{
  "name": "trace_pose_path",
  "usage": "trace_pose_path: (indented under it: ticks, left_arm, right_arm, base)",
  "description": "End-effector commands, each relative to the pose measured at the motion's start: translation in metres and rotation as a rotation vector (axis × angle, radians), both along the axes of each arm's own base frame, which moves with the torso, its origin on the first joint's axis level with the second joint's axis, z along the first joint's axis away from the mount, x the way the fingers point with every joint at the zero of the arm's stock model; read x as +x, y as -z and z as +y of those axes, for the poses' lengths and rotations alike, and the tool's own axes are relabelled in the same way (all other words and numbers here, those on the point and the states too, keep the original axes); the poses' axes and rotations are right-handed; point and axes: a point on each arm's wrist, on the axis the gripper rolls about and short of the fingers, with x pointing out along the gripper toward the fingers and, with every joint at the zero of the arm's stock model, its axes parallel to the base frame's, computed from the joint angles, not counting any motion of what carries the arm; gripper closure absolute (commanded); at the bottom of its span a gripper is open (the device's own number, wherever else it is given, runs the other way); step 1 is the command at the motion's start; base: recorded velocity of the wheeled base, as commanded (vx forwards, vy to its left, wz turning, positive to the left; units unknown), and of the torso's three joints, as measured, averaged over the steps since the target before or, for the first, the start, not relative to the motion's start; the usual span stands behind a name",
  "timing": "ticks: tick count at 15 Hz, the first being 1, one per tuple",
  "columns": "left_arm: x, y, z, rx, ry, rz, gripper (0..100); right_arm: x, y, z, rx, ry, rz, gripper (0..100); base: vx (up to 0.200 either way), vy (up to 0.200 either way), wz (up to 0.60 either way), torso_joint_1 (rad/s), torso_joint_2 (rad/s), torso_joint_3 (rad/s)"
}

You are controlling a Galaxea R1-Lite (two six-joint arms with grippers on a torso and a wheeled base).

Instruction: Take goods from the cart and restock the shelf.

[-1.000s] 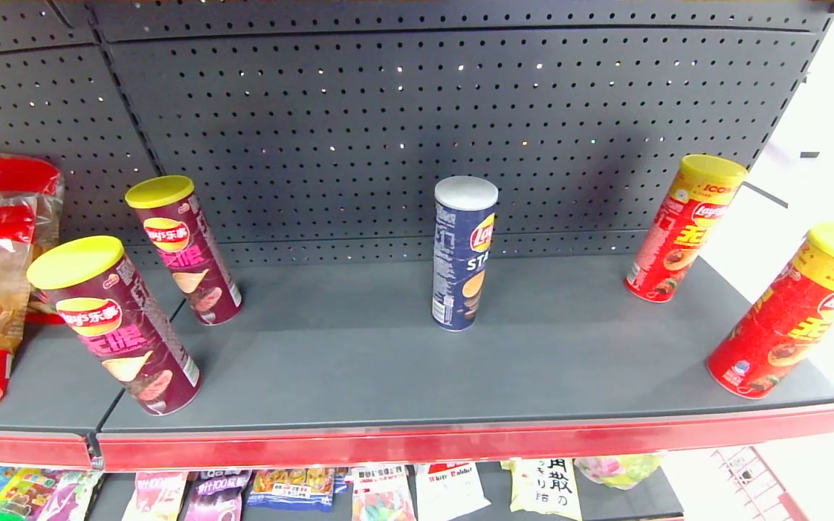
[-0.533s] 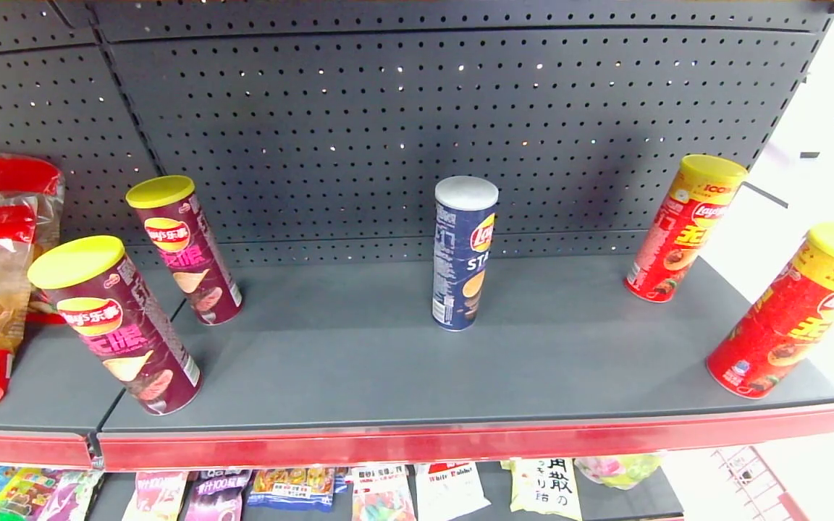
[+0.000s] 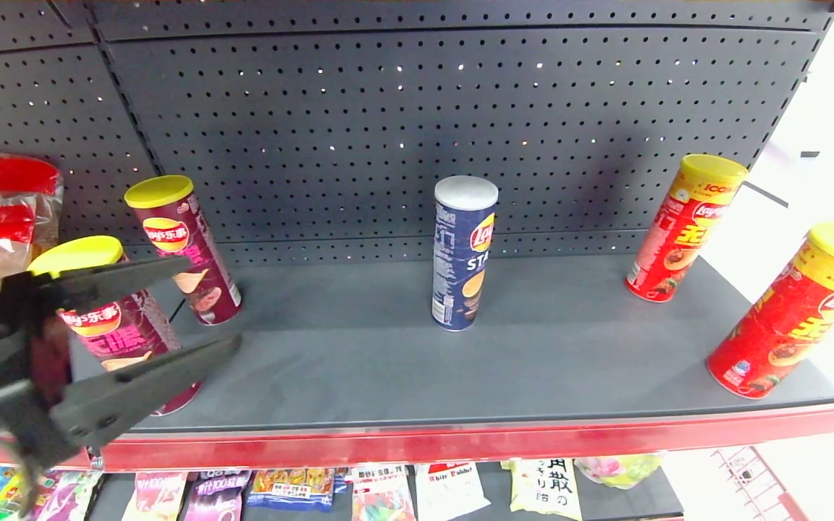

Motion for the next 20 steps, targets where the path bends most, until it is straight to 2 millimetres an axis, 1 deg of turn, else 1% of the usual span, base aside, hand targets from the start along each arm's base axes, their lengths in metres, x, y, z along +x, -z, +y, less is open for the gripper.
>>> trace_pose_path:
  ticks: [1, 3, 4, 6, 7, 9, 10, 12, 13, 14, 15, 16, 17, 20]
  left_arm:
    - [0.085, 0.013, -0.048, 0.066, 0.094, 0.032, 0]
    - [0.097, 0.012, -0.062, 0.073, 0.124, 0.030, 0]
    - [0.105, 0.016, -0.070, 0.082, 0.138, 0.037, 0]
    - [0.112, 0.018, -0.080, 0.095, 0.145, 0.031, 0]
    - [0.119, 0.021, -0.091, 0.104, 0.154, 0.033, 0]
    - [0.130, 0.027, -0.098, 0.113, 0.149, 0.049, 0]
    - [0.141, 0.027, -0.105, 0.114, 0.130, 0.040, 0]
    - [0.158, 0.028, -0.116, 0.112, 0.115, 0.030, 0]
    - [0.161, 0.028, -0.118, 0.111, 0.116, 0.027, 0]
    - [0.165, 0.029, -0.127, 0.110, 0.131, 0.023, 0]
    - [0.166, 0.029, -0.130, 0.109, 0.136, 0.020, 0]
    - [0.168, 0.031, -0.137, 0.110, 0.151, 0.021, 0]
    - [0.170, 0.031, -0.140, 0.109, 0.154, 0.019, 0]
    - [0.184, 0.036, -0.153, 0.110, 0.148, 0.014, 0]
  right_arm:
    - [0.000, 0.000, 0.000, -0.001, 0.000, 0.001, 100]
    - [0.000, 0.000, 0.000, -0.001, 0.000, 0.001, 100]
    - [0.000, 0.000, 0.000, 0.000, 0.000, 0.001, 100]
    - [0.000, 0.000, 0.000, 0.002, 0.000, 0.002, 100]
    - [0.000, 0.000, 0.000, 0.002, 0.000, 0.002, 100]
    - [0.000, 0.000, 0.000, 0.002, 0.000, 0.002, 100]
    - [0.000, 0.000, 0.000, 0.002, 0.000, 0.002, 100]
    - [0.000, 0.000, 0.000, 0.002, 0.000, 0.002, 100]
    - [0.000, 0.000, 0.000, 0.002, 0.000, 0.002, 100]
    - [0.000, 0.000, 0.000, 0.003, 0.000, 0.002, 100]
    - [0.000, 0.000, 0.000, 0.003, 0.000, 0.002, 100]
    - [0.000, 0.000, 0.000, 0.003, 0.000, 0.002, 100]
    - [0.000, 0.000, 0.000, 0.003, 0.000, 0.002, 100]
    - [0.000, 0.000, 0.000, 0.004, 0.002, 0.003, 100]
  base:
    - [0.000, 0.000, 0.00, 0.000, 0.00, 0.000]
    - [0.000, 0.000, 0.00, 0.000, 0.00, 0.000]
    - [0.000, 0.000, 0.00, 0.000, 0.00, 0.000]
    - [0.000, 0.000, 0.00, 0.000, 0.00, 0.000]
    - [0.000, 0.000, 0.00, 0.000, 0.00, 0.000]
    - [0.000, 0.000, 0.00, 0.000, 0.00, 0.000]
    - [0.000, 0.000, 0.00, 0.000, 0.00, 0.000]
    - [0.000, 0.000, 0.00, 0.000, 0.00, 0.000]
    - [0.000, 0.000, 0.00, 0.000, 0.00, 0.000]
    - [0.000, 0.000, 0.00, 0.000, 0.00, 0.000]
    - [0.000, 0.000, 0.00, 0.000, 0.00, 0.000]
    - [0.000, 0.000, 0.00, 0.000, 0.00, 0.000]
    - [0.000, 0.000, 0.00, 0.000, 0.00, 0.000]
    - [0.000, 0.000, 0.00, 0.000, 0.00, 0.000]
